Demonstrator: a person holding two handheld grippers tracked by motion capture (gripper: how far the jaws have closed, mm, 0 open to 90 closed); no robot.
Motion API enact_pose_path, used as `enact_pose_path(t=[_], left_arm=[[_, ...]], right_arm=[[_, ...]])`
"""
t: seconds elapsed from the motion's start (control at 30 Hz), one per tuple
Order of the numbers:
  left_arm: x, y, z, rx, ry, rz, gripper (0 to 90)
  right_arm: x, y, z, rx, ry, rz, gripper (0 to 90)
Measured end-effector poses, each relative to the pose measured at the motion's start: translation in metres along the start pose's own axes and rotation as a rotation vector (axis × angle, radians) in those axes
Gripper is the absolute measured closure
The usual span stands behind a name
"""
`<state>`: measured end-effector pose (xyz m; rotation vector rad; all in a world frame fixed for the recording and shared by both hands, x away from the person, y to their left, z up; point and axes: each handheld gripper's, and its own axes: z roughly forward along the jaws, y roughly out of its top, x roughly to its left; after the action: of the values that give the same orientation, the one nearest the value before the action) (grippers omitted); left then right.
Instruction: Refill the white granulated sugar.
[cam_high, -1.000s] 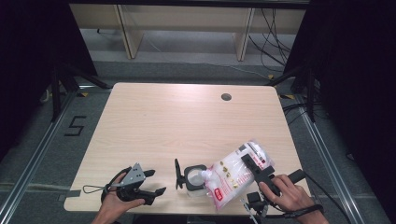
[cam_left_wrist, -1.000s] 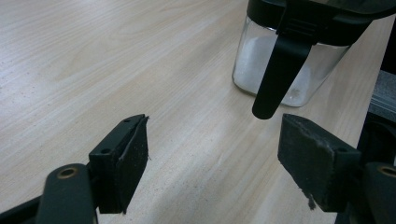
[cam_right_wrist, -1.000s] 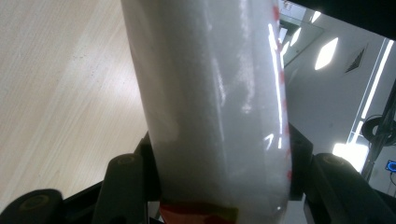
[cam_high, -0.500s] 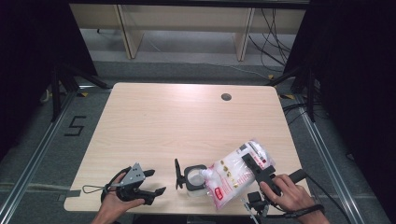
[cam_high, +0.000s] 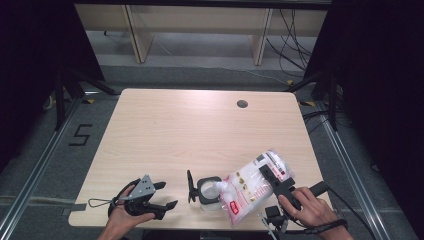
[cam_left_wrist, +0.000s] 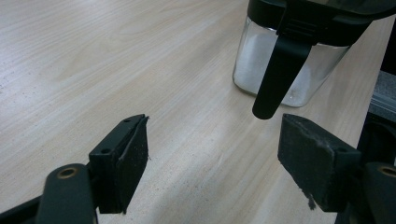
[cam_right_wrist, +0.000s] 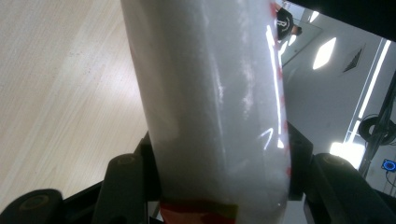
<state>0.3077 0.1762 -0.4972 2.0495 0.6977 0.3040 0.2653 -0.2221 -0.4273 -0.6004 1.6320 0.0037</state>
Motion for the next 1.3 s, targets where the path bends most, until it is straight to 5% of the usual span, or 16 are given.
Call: enact_pose_path(t=[0.2,0.43,0.47,0.53,0.63,0.8,0.83,1.0,1.03,1.13,1.3], left_arm=[[0.0001,0.0000,0.0000,-0.001,0.000,-0.001,23.9],[-0.0001,0.0000,-0.0002,-0.002,0.000,-0.001,23.9],[-0.0017,-0.0007,0.0001,-0.005,0.002,-0.031,23.9],[-0.0010,-0.0005,0.0001,-0.004,0.003,-0.025,23.9],[-0.0018,-0.0007,0.0001,-0.004,0.002,-0.031,23.9],[0.0000,-0.0001,0.0002,-0.004,-0.002,0.001,23.9],[0.0004,0.0000,0.0000,0.003,0.002,0.005,23.9],[-0.0006,-0.0003,0.0000,0.000,0.001,-0.011,23.9],[-0.0008,-0.0004,0.0001,0.001,0.003,-0.015,23.9],[-0.0007,-0.0002,0.0001,0.004,0.005,-0.011,23.9],[-0.0012,-0.0003,0.0001,0.005,0.008,-0.015,23.9]], right_arm=[[0.0005,0.0009,-0.0009,0.005,-0.006,0.020,50.3],[-0.0030,0.0009,-0.0028,0.006,0.014,-0.030,50.3],[-0.0029,0.0008,-0.0031,0.004,0.009,-0.025,50.4],[-0.0036,0.0001,-0.0032,-0.011,-0.030,-0.019,50.4],[-0.0040,-0.0001,-0.0039,-0.008,-0.029,-0.019,50.4],[-0.0043,-0.0002,-0.0035,-0.011,-0.032,-0.026,50.4],[-0.0030,-0.0002,-0.0043,0.009,0.010,-0.012,50.4],[-0.0003,0.0014,-0.0031,0.010,0.011,0.017,50.4],[-0.0019,0.0005,-0.0022,-0.002,0.010,-0.021,50.4],[-0.0018,0.0003,-0.0025,0.000,0.011,-0.024,50.3],[-0.0012,0.0011,-0.0035,0.010,0.006,0.019,50.3]])
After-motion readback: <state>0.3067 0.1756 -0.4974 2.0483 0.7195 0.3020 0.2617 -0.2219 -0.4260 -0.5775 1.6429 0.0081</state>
